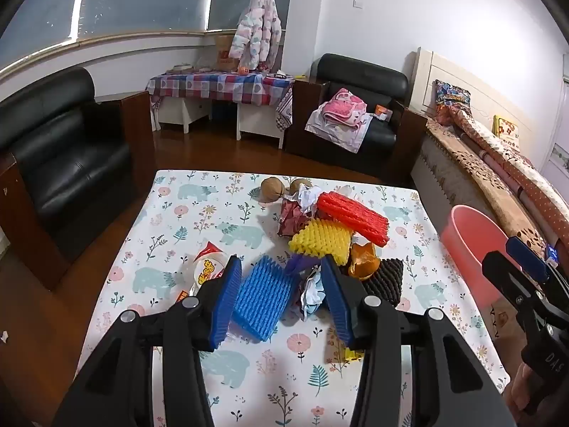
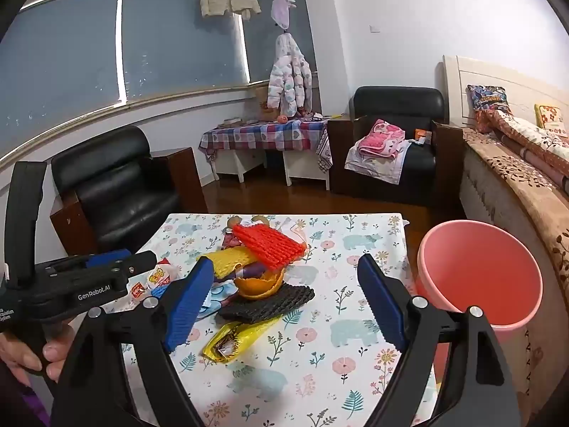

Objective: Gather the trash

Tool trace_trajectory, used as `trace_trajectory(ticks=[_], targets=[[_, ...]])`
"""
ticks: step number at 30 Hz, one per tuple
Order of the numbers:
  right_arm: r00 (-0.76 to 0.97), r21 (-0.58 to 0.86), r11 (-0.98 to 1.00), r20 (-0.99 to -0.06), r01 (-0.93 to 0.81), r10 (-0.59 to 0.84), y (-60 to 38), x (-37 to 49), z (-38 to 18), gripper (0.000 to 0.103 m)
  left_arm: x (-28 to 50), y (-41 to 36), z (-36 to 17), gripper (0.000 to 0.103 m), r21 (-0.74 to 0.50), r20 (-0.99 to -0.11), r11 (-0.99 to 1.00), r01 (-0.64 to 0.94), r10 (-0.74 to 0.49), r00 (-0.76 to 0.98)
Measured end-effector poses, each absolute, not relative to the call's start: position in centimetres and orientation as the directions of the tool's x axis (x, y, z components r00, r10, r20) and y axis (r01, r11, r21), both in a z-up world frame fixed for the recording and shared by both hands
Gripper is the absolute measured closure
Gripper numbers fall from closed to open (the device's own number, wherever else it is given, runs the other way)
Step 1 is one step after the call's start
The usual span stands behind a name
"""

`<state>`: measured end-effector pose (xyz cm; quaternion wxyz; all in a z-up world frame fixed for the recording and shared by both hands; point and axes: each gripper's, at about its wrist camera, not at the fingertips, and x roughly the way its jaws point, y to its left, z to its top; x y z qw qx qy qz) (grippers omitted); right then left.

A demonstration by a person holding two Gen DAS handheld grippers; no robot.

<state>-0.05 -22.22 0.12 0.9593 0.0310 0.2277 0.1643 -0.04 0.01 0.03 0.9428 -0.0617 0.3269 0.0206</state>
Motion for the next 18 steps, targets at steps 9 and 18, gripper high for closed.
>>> trace_trajectory(ticks=[9, 18], targets=[[0.844, 0.132, 0.944, -0.424, -0.301, 0.328, -22.29, -0.09, 0.08, 0.020, 0.02, 0.00, -0.01, 0.057, -0.106, -0.621, 0.991, -0.081, -0.002, 0.784], [0.843, 0.133, 0.944, -0.424, -0.302, 0.330, -22.30, -0.03, 0.01, 0.020, 0.02, 0.02, -0.01, 0.057, -0.105, -0.622, 0.991, -0.079, -0.003, 0.783]])
